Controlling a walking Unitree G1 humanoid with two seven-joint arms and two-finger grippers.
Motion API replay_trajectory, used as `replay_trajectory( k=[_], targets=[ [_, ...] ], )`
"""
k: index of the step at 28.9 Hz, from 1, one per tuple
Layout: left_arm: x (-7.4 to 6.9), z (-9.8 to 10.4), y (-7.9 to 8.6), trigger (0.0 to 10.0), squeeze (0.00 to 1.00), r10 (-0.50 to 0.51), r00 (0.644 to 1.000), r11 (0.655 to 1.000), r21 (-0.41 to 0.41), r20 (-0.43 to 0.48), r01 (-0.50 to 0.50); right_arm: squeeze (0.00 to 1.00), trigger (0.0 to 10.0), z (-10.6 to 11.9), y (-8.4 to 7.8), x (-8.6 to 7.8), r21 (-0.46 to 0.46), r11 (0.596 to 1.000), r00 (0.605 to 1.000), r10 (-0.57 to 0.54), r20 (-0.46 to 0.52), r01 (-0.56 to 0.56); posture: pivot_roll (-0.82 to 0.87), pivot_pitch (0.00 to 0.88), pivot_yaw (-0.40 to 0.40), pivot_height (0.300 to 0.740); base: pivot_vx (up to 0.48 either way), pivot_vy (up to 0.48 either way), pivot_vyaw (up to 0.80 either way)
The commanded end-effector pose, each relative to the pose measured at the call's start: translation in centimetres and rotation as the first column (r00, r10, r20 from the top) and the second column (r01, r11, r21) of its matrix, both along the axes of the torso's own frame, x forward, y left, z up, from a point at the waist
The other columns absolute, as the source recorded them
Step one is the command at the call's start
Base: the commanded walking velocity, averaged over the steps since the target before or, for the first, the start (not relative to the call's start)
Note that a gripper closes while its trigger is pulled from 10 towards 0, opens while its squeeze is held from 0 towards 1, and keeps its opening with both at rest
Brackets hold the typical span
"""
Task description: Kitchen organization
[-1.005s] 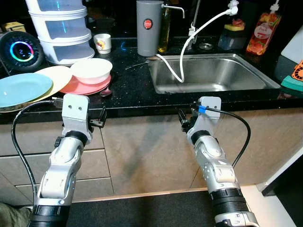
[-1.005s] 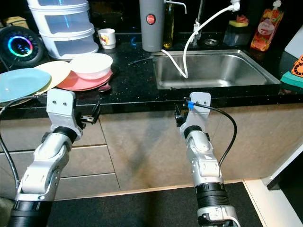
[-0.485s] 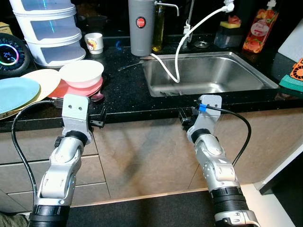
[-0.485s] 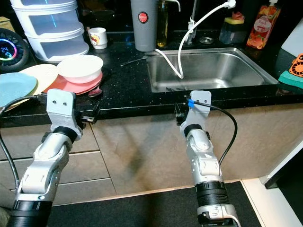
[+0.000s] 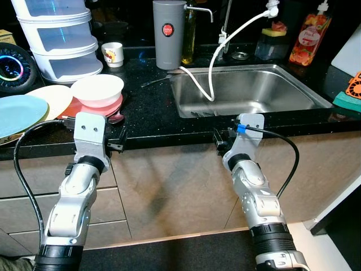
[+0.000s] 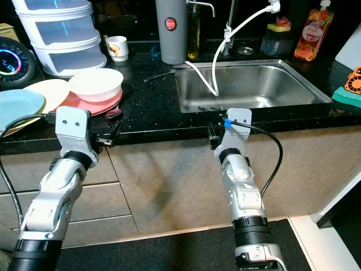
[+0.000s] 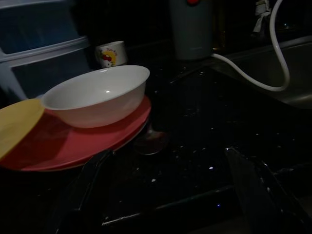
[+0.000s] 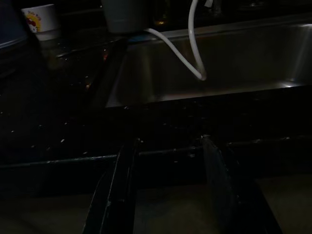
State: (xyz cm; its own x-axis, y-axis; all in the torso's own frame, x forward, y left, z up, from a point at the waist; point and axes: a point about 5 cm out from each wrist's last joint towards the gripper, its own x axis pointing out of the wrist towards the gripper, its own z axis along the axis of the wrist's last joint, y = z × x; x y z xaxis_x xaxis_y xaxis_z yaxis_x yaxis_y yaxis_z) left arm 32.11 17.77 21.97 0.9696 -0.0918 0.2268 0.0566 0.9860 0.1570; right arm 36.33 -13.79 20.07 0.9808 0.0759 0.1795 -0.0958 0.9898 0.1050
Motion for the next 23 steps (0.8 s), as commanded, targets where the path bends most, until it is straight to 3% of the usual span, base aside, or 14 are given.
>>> replay_trajectory(
  k=[1,23],
  targets=[
    [-0.05,0.01,-0.02,10.0,0.0,-0.01,1.0,1.0,0.005,0.003,0.01,0.0,10.0,-0.17,0.23,0.04,-0.002,1.0,1.0,0.008,-0.004,-0.008,0.02,0.066,0.019,0.74,0.311,0.0,0.0],
    [-0.11,-0.05,0.0,10.0,0.0,-0.011,1.0,1.0,0.005,0.004,0.011,0.0,10.0,-0.27,0.26,0.01,-0.003,1.0,1.0,0.011,-0.008,-0.011,0.02,0.066,0.019,0.74,0.318,0.0,0.0]
  ],
)
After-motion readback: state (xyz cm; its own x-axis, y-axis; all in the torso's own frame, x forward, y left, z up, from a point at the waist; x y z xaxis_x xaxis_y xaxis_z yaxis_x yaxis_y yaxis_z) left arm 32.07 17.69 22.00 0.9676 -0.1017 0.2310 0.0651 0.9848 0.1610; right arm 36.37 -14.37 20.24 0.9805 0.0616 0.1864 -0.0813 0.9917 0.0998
